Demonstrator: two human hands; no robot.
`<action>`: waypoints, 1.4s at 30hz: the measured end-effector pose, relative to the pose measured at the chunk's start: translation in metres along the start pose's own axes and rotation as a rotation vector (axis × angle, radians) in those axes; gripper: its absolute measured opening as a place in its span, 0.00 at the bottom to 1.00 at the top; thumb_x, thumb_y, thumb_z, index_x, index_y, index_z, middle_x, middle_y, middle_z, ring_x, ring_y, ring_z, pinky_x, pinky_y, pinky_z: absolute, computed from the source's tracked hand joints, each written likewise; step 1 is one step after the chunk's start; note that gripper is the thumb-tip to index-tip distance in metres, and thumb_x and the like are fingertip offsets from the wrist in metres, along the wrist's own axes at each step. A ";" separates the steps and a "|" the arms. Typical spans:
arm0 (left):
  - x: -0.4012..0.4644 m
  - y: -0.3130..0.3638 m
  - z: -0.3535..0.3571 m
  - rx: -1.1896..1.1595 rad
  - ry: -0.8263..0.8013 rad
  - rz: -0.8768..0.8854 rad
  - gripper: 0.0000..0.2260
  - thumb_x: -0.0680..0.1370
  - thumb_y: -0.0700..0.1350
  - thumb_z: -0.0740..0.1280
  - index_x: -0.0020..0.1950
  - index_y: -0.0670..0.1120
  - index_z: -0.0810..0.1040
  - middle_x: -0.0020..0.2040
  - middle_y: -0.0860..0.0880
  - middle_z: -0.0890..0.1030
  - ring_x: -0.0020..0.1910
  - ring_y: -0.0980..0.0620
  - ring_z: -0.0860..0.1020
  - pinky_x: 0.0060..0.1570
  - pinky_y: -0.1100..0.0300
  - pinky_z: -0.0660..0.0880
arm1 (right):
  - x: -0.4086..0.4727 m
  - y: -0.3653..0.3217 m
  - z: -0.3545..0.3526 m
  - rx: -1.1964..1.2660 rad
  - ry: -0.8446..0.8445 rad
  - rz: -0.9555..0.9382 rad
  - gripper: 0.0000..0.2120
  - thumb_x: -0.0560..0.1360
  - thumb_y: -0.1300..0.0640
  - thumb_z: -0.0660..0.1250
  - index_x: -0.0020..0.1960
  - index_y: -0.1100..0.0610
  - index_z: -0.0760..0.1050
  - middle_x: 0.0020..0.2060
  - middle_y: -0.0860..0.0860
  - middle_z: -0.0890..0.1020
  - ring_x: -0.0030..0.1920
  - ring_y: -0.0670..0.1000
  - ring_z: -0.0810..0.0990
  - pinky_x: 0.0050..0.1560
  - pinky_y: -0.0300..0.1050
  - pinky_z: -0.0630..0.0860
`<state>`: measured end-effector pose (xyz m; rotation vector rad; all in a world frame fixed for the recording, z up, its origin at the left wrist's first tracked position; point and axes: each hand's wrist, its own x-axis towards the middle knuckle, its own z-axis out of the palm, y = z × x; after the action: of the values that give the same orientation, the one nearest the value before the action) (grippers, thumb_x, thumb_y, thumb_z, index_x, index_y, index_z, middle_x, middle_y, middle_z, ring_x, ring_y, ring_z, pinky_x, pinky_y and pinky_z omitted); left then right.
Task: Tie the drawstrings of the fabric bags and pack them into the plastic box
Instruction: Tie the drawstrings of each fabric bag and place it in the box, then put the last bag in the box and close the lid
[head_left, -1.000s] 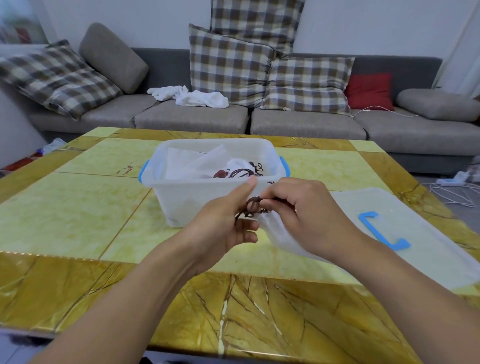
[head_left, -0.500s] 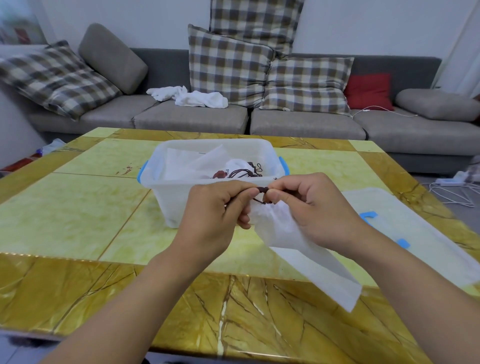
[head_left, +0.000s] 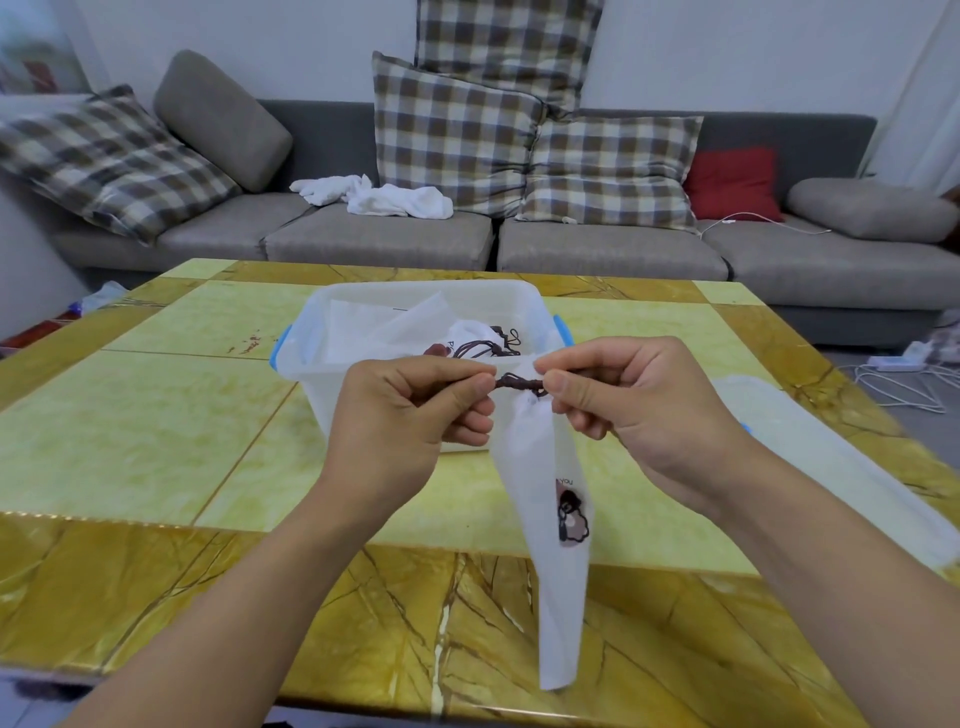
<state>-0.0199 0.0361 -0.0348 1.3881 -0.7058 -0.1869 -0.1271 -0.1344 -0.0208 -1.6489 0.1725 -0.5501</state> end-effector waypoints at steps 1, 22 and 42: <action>0.001 0.000 -0.001 -0.002 0.006 -0.008 0.07 0.75 0.33 0.71 0.46 0.43 0.86 0.32 0.44 0.84 0.30 0.51 0.81 0.34 0.61 0.81 | 0.001 0.001 -0.002 0.012 0.014 0.003 0.05 0.73 0.66 0.73 0.47 0.62 0.85 0.31 0.56 0.82 0.28 0.49 0.75 0.29 0.36 0.71; 0.017 -0.021 -0.014 0.160 -0.029 -0.208 0.08 0.81 0.40 0.66 0.47 0.38 0.83 0.43 0.43 0.86 0.44 0.51 0.85 0.43 0.59 0.83 | 0.008 0.025 -0.032 -0.250 -0.027 -0.007 0.14 0.75 0.65 0.72 0.58 0.52 0.82 0.33 0.50 0.79 0.34 0.50 0.76 0.37 0.39 0.73; 0.053 -0.054 -0.079 1.134 0.115 0.035 0.22 0.78 0.64 0.62 0.55 0.48 0.82 0.50 0.48 0.84 0.52 0.43 0.79 0.49 0.49 0.75 | 0.045 -0.018 -0.014 0.584 0.400 0.268 0.06 0.77 0.63 0.71 0.52 0.63 0.80 0.43 0.53 0.86 0.37 0.48 0.85 0.36 0.37 0.81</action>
<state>0.0801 0.0634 -0.0682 2.4290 -0.7633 0.3894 -0.0981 -0.1627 0.0089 -0.9210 0.4719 -0.6454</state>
